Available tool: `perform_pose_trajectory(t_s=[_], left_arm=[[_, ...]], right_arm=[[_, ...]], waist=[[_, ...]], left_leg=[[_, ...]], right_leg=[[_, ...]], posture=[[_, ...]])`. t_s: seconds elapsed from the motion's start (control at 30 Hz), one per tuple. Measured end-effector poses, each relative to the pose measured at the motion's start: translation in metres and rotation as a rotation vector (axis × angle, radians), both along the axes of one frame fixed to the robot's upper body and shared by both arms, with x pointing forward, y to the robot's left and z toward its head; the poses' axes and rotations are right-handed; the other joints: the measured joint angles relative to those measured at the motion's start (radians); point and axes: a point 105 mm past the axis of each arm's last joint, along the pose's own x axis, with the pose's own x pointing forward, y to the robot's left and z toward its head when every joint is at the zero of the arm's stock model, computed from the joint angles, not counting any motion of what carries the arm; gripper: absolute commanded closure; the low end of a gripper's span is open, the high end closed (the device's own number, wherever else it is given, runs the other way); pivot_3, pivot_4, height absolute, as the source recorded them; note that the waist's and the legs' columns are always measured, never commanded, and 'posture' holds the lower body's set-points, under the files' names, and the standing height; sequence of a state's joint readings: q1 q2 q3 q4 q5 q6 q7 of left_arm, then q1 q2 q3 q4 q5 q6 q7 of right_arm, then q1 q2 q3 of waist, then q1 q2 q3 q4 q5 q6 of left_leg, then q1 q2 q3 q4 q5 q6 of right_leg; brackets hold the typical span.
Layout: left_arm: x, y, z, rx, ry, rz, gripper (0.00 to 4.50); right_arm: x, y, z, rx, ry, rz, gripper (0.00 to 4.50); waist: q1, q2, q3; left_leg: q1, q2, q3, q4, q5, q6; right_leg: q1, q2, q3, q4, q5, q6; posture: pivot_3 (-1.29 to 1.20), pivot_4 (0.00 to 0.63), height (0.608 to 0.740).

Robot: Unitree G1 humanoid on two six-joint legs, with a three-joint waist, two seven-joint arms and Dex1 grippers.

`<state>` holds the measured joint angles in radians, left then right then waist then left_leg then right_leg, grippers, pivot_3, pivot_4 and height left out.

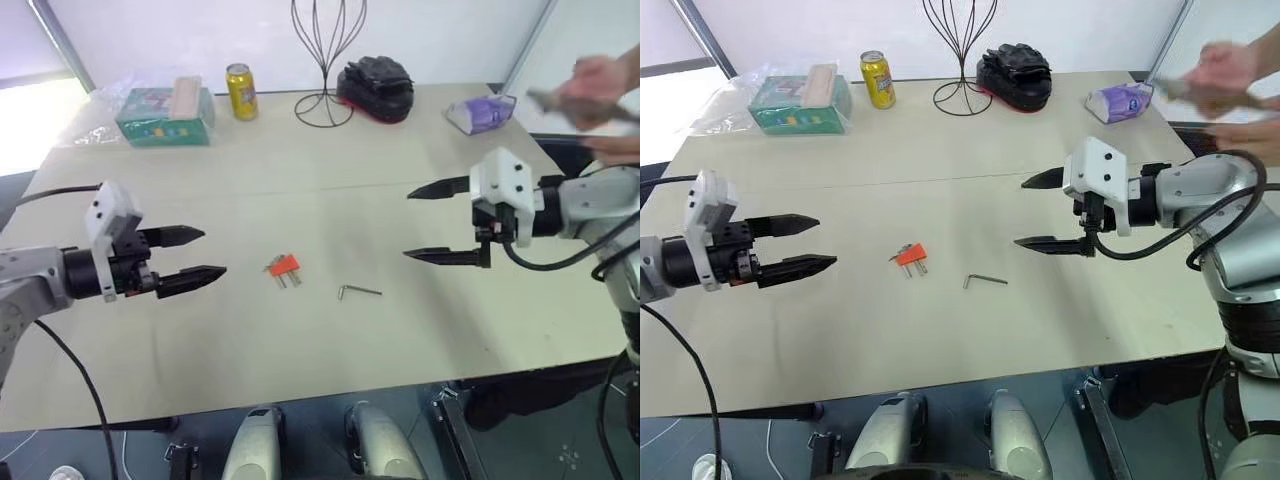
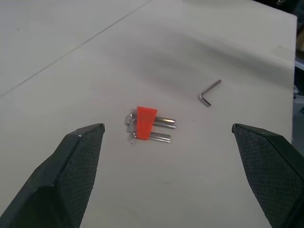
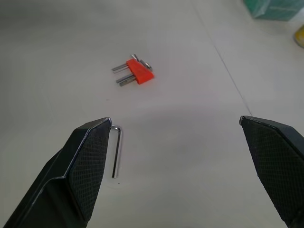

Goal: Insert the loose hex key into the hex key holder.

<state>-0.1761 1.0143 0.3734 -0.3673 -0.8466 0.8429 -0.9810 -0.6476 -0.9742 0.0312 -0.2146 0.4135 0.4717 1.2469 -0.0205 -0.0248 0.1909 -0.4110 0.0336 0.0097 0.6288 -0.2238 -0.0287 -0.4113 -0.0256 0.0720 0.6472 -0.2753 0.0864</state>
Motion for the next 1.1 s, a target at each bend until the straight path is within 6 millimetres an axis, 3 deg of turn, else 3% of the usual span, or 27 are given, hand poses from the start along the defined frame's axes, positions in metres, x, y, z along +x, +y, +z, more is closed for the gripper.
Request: perform_pose_trajectory(t_s=[0.67,1.1], left_arm=[[-0.003,-0.005,-0.005,0.017,-0.013,0.014,0.02],[-0.005,-0.004,-0.008,0.012,-0.006,0.039,0.02]], right_arm=[[0.012,0.012,-0.018,-0.020,-0.023,0.013,0.00],[0.021,0.023,-0.019,0.013,-0.068,0.022,0.00]], waist=[[0.001,0.000,0.000],[0.000,0.000,0.000]], left_leg=[[0.000,0.000,0.001,0.001,0.000,0.000],[0.000,0.000,0.001,0.001,0.000,0.000]], right_leg=[[0.000,0.000,0.000,0.001,0.000,0.000],[0.000,0.000,0.000,0.002,0.000,0.000]], posture=[[0.00,0.150,0.740],[0.00,0.150,0.740]])
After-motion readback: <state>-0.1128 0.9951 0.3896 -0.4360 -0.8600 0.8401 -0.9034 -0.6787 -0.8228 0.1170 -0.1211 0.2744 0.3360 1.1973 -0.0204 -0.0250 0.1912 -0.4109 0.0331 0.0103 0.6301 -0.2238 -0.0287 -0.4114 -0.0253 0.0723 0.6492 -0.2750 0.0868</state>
